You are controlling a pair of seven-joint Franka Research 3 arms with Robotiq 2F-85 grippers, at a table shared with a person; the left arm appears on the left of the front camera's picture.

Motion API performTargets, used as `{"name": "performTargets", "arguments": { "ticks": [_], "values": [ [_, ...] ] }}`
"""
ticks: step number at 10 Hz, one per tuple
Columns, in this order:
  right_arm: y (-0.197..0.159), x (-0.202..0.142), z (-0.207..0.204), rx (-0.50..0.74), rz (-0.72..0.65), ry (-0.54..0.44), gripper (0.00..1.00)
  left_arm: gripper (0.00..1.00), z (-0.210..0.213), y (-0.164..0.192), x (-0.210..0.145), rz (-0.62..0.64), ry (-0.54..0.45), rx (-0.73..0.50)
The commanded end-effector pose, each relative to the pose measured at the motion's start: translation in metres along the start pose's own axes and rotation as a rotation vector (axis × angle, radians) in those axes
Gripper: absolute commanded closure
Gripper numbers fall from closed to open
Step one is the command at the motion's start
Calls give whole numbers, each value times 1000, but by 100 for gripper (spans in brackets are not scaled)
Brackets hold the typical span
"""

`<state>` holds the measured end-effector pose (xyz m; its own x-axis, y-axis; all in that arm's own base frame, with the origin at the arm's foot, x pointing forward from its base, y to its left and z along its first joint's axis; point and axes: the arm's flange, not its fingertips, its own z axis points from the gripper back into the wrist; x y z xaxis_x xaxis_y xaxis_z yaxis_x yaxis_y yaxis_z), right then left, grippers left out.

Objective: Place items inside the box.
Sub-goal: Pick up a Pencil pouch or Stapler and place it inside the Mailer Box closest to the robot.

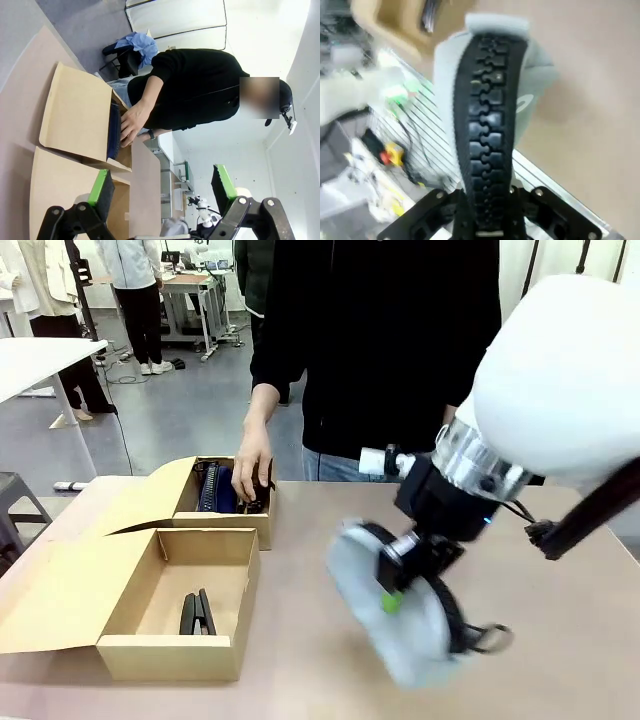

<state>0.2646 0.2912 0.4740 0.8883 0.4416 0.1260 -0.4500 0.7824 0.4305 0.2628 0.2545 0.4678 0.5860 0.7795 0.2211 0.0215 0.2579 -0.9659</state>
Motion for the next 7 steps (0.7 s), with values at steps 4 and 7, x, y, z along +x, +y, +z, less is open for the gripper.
{"name": "performTargets", "arguments": {
  "ticks": [4, 7],
  "values": [
    [132, 102, -99, 58, -226, -156, 92, 0, 0, 0, 0, -16, -12, -32],
    [117, 75, -73, 121, -258, -207, 92, 0, 0, 0, 0, -16, -12, -32]
  ]
}}
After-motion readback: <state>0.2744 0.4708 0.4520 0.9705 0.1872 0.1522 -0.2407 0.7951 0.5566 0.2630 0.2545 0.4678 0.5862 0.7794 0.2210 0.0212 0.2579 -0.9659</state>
